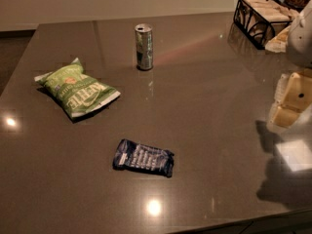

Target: Knock redbull can over

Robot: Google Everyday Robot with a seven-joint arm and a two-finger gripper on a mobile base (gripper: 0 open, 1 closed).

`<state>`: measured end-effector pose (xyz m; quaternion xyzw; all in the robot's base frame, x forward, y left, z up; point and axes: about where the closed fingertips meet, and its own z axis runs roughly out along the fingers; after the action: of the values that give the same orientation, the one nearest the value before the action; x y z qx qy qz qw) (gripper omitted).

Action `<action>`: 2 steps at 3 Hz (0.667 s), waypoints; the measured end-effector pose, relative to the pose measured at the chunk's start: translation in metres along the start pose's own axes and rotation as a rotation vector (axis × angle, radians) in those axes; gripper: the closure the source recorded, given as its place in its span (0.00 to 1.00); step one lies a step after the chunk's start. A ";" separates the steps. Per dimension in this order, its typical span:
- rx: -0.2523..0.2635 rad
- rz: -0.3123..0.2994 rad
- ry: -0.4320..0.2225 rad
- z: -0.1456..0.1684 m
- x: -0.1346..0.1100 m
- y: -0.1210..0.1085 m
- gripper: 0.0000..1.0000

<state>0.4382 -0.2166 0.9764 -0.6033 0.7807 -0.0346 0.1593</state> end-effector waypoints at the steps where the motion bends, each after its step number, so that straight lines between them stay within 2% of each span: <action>1: 0.000 0.000 0.000 0.000 0.000 0.000 0.00; 2: -0.011 0.007 -0.067 0.008 -0.021 -0.007 0.00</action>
Offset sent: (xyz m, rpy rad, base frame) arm 0.0240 0.0345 -0.0078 0.1310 0.0075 0.0228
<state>0.4517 -0.1972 0.9745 -0.6023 0.7771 -0.0096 0.1823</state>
